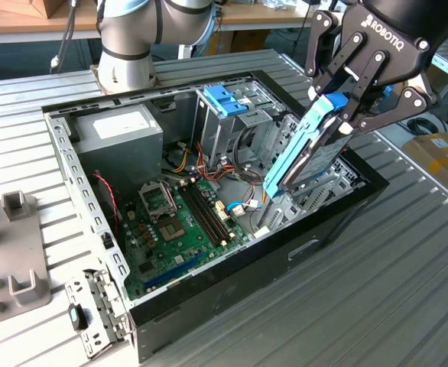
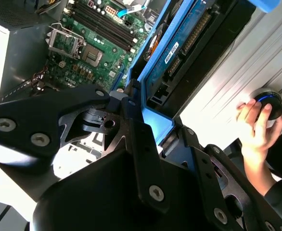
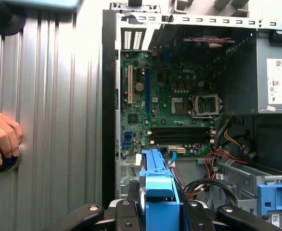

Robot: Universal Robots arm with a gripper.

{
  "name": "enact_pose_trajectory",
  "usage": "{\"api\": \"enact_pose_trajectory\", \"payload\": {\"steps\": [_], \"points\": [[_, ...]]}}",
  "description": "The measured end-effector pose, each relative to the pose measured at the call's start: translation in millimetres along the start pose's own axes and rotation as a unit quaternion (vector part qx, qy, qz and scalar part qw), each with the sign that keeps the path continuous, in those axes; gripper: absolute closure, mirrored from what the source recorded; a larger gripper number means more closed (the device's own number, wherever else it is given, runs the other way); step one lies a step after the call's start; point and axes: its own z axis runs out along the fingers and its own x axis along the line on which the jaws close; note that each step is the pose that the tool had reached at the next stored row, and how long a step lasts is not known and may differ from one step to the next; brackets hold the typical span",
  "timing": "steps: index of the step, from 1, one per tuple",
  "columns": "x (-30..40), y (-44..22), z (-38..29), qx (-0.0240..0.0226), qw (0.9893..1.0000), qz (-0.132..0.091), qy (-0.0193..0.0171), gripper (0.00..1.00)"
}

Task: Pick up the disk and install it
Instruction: 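Pick up the disk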

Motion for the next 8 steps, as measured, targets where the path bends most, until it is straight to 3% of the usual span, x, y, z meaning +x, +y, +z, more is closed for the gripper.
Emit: {"api": "enact_pose_trajectory", "payload": {"steps": [8], "points": [[0.2,-7.2,0.6,0.0000,1.0000,0.000,0.0002,0.63]]}}
